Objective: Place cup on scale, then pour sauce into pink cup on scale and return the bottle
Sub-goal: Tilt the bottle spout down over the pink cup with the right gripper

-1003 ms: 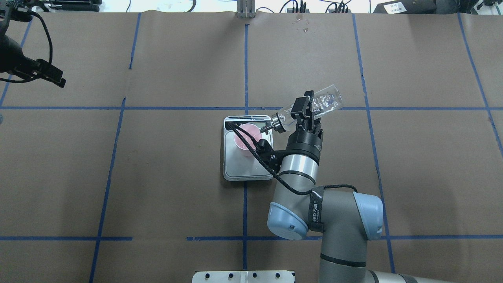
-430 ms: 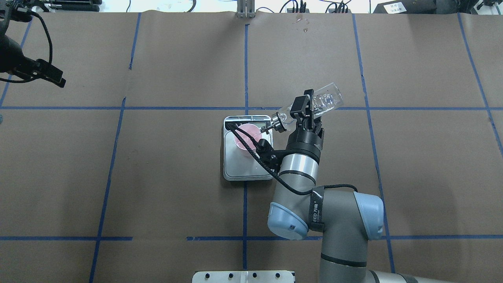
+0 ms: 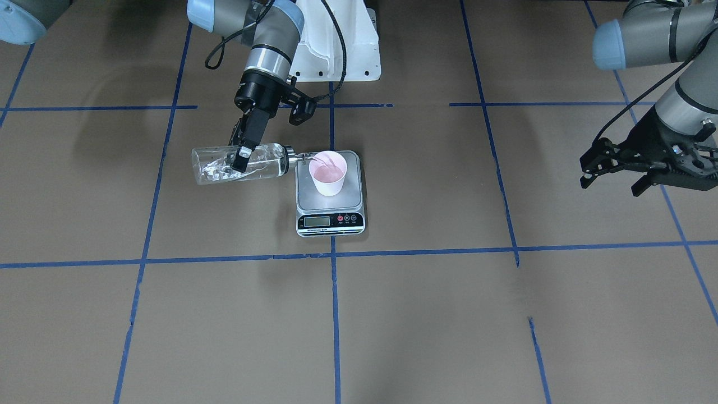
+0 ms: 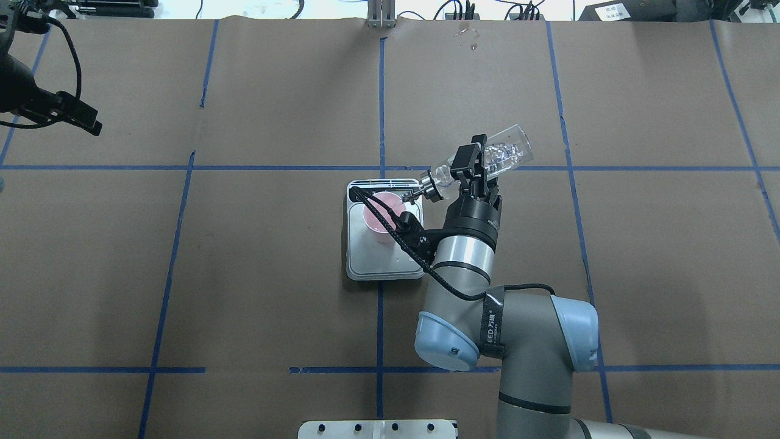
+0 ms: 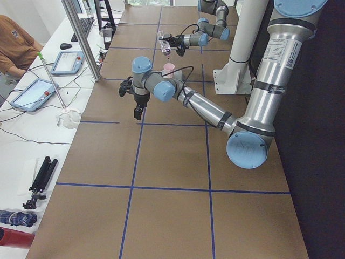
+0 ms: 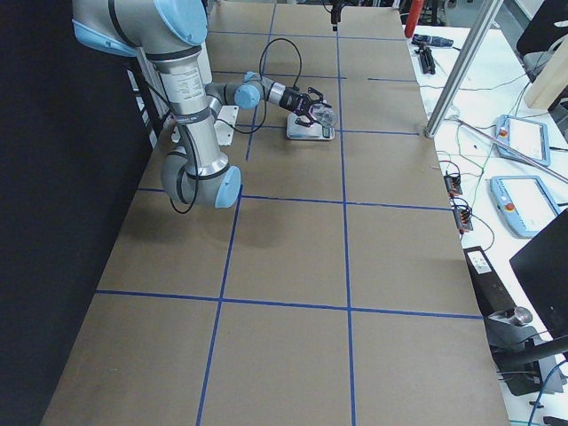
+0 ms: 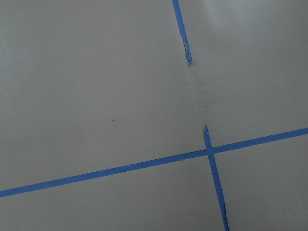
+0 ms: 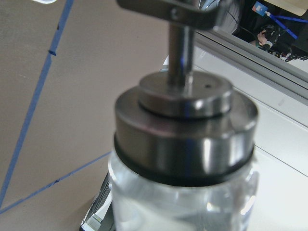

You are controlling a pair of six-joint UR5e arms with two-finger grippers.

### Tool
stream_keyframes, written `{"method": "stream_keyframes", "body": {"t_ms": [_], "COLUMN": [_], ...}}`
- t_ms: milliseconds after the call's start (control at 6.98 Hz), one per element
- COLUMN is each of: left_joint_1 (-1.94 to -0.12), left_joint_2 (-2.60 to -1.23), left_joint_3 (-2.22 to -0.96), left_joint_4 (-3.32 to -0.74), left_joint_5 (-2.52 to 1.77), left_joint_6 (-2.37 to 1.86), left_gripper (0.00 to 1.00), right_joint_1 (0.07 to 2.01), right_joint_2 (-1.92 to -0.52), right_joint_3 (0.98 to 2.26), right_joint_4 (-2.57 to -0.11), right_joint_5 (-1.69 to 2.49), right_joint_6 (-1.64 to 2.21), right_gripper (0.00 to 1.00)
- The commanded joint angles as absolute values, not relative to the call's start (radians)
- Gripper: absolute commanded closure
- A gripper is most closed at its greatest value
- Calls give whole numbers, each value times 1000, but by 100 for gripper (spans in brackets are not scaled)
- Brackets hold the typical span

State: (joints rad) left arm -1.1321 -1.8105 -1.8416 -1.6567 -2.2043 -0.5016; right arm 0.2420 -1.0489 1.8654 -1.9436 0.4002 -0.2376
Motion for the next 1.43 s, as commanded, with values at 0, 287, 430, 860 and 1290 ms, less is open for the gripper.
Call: {"method": "stream_keyframes", "body": {"t_ms": [0,287,430,860,1290], "left_joint_1": [-1132,-1132,-1131,-1131,-1132], "left_joint_2": [-1810,-1812,-1812,-1818,-1818], "left_joint_3": [-1842,-1842,-1842,-1842,-1842], "left_joint_4": [-1657,-1657,-1657,-1657,-1657], "left_joint_5": [-2204,-2203,-2203,-2203,-2203], "left_joint_6": [-502,-502,-502,-503,-503], "left_gripper": [0,0,0,0,0], "right_joint_1": [247,248,247,244,216], "right_joint_2": [-1064,-1084,-1097,-1126,-1126], "right_joint_3": [1897,1911,1910,1908,1898], "right_joint_4": [-1942,-1942,-1942,-1933,-1930], "right_joint_5": [403,403,405,440,471], "right_joint_6": [-221,-184,-98,216,559], "right_gripper": [100,100,100,100,100]}}
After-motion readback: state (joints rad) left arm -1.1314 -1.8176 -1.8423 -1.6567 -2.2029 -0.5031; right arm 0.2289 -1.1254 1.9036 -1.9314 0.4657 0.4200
